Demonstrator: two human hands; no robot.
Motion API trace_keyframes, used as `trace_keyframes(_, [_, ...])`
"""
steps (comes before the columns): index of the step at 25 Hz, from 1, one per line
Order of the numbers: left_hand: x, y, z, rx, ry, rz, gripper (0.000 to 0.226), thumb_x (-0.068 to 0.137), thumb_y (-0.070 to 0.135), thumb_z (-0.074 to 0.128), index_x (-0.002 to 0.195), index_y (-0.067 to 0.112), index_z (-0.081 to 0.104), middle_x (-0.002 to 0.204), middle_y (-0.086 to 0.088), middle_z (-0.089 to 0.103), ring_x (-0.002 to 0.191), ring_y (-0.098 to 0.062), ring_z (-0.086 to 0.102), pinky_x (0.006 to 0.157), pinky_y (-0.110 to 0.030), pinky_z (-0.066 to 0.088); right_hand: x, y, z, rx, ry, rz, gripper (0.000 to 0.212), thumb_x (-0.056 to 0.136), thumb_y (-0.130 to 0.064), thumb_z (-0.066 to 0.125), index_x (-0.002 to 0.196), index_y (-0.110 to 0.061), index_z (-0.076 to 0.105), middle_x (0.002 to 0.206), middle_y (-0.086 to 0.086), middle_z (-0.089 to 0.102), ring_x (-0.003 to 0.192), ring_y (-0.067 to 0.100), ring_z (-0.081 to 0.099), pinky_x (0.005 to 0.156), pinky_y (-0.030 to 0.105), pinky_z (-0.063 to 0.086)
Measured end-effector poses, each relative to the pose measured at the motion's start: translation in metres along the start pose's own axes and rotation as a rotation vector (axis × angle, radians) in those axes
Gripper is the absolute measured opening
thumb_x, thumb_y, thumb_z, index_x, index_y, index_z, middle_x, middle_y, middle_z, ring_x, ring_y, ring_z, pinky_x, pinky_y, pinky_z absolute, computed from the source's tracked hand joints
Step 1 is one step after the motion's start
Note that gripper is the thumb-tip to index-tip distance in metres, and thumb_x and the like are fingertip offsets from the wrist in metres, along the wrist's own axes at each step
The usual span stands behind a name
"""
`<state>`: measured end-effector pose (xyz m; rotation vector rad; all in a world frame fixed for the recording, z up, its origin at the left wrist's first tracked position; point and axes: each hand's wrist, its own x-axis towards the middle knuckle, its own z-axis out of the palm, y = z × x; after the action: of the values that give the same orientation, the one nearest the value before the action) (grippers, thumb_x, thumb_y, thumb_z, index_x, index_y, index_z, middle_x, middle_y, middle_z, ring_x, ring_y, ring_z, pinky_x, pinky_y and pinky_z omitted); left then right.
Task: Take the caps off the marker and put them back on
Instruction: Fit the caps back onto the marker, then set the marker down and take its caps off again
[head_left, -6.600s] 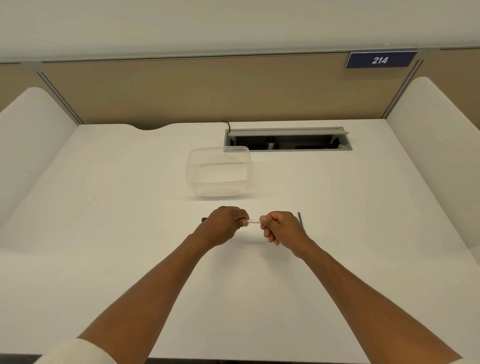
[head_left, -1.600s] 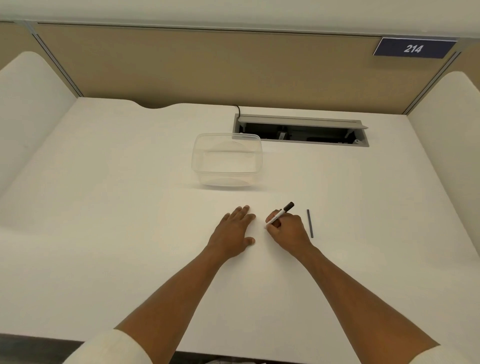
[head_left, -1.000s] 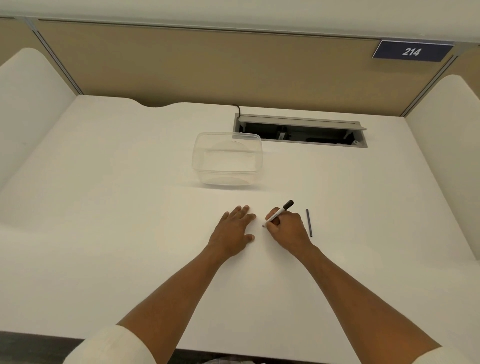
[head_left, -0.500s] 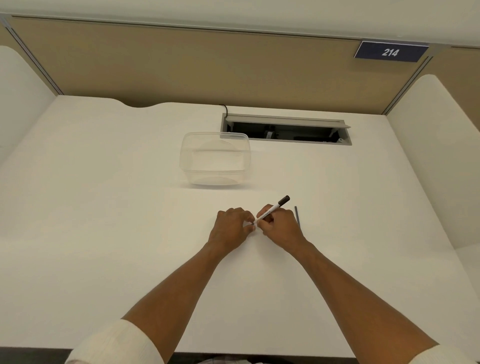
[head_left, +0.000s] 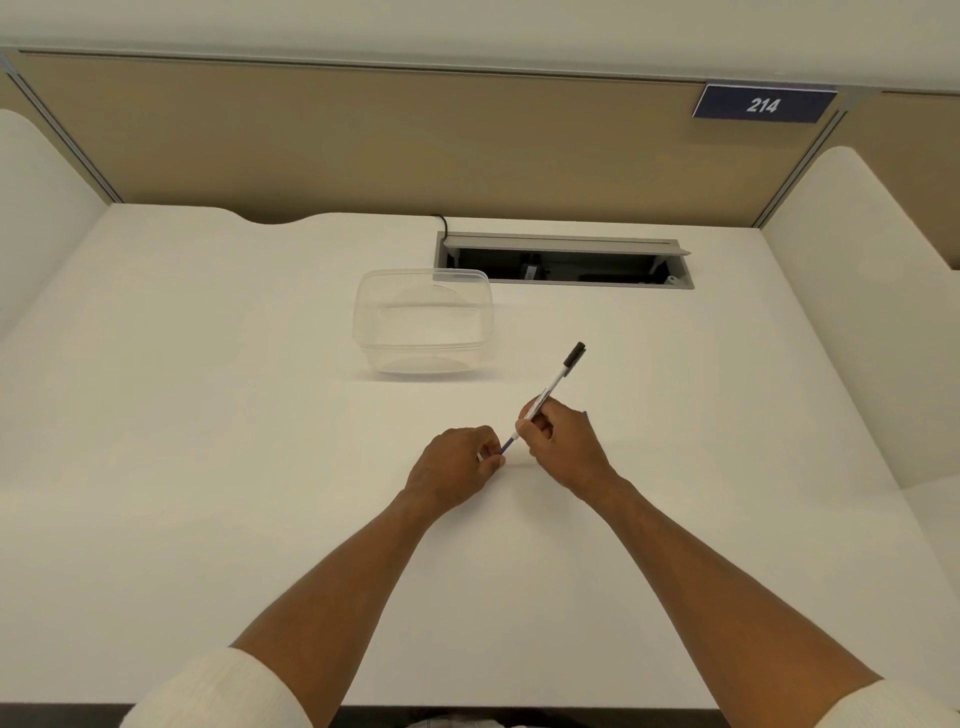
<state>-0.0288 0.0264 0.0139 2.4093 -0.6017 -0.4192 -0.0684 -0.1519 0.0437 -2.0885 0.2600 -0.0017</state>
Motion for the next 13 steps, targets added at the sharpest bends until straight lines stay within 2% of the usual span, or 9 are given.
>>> trace_keyframes(4, [-0.002,-0.001,0.001,-0.001,-0.019,-0.010,0.007,0.088,0.035,0.063,0.091,0.028,0.064,0.086,0.013,0.069,0.076,-0.009,0.060,0.072,-0.030,0.052,0.004,-0.003,-0.011,0.005,0.022,0.010,0.014,0.088,-0.025,0.060,0.080,-0.013,0.060,0.071,0.002,0.069,0.065,0.023,0.064,0.064,0.036,0.055])
trace_keyframes(7, [-0.002,-0.003,0.002,-0.003,-0.019,-0.028,0.008,0.088,0.033,0.063,0.090,0.026,0.064,0.082,0.013,0.067,0.074,-0.010,0.059,0.070,-0.031,0.052,0.007,-0.004,-0.020,0.036,0.003,0.060,0.013,0.090,-0.017,0.060,0.083,-0.007,0.060,0.071,0.004,0.070,0.060,0.021,0.067,0.055,0.026,0.049])
trace_keyframes(10, [0.000,-0.002,0.003,-0.012,-0.017,-0.069,0.007,0.087,0.035,0.063,0.088,0.028,0.064,0.078,0.013,0.066,0.072,-0.010,0.060,0.066,-0.031,0.052,0.009,-0.002,-0.026,0.014,0.004,0.073,0.012,0.089,-0.018,0.058,0.085,-0.007,0.062,0.074,0.006,0.072,0.059,0.023,0.069,0.055,0.029,0.053])
trace_keyframes(13, [0.003,0.001,0.006,-0.026,-0.004,-0.098,0.005,0.086,0.034,0.063,0.089,0.029,0.063,0.073,0.013,0.064,0.069,-0.010,0.060,0.063,-0.028,0.050,0.009,0.002,-0.030,-0.046,-0.004,0.125,0.021,0.089,-0.018,0.060,0.080,-0.001,0.054,0.073,0.017,0.069,0.049,0.014,0.066,0.051,0.029,0.051])
